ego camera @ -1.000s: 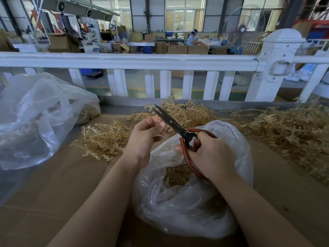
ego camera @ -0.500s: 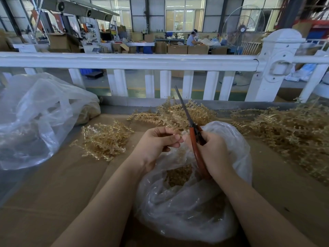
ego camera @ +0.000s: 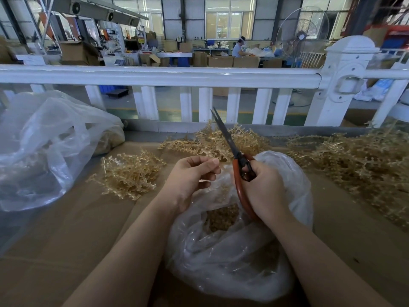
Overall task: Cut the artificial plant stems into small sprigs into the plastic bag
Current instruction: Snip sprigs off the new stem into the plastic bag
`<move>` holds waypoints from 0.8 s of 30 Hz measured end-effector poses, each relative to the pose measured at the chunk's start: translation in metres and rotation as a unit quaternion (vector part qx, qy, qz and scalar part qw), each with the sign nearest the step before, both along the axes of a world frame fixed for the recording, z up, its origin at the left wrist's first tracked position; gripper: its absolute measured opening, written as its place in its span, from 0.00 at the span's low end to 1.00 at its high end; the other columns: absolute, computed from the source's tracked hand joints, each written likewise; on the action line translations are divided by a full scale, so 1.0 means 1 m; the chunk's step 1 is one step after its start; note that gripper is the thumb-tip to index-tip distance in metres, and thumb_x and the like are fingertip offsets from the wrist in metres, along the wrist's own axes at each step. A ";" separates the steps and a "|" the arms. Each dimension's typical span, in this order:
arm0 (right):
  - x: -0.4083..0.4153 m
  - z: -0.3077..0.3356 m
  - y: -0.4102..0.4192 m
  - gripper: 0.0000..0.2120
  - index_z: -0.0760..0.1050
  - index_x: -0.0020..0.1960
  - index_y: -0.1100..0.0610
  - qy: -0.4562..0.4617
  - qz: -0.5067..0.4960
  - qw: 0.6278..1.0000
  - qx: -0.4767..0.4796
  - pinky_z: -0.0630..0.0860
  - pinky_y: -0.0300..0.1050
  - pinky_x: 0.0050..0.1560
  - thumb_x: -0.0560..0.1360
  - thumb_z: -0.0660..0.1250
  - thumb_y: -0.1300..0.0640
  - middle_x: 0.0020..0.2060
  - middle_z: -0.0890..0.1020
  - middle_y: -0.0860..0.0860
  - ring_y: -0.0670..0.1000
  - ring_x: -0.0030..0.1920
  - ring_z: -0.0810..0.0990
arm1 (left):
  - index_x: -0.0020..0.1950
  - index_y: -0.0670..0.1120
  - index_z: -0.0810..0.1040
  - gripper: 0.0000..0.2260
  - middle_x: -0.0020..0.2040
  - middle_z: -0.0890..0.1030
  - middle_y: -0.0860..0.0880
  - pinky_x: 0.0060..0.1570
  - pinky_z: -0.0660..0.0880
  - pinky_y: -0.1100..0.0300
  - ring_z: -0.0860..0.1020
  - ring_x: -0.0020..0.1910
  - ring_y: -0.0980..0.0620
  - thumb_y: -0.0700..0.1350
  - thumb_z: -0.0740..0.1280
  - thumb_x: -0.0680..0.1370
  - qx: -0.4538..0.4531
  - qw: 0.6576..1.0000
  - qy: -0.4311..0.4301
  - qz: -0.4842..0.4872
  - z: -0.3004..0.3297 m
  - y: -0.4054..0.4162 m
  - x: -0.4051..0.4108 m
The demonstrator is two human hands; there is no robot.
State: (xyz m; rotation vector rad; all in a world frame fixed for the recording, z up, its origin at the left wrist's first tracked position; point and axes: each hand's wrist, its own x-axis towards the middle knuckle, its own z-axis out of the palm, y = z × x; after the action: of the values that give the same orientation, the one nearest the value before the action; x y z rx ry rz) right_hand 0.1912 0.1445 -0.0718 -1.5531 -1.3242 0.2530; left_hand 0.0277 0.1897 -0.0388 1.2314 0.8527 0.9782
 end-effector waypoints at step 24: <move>0.000 0.000 -0.004 0.44 0.74 0.56 0.45 -0.204 -0.019 0.978 -0.050 0.68 0.35 0.40 0.58 0.48 0.15 0.42 0.73 0.35 0.40 0.44 0.73 | 0.38 0.44 0.77 0.12 0.36 0.76 0.48 0.41 0.70 0.61 0.72 0.34 0.56 0.32 0.64 0.78 0.052 0.995 -0.054 0.061 0.000 0.003 -0.003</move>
State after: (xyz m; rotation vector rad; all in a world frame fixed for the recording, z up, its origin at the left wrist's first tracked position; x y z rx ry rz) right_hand 0.1916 0.1408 -0.0716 -1.7766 -1.6142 -0.0275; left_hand 0.0252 0.1927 -0.0386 1.2129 0.8071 1.1897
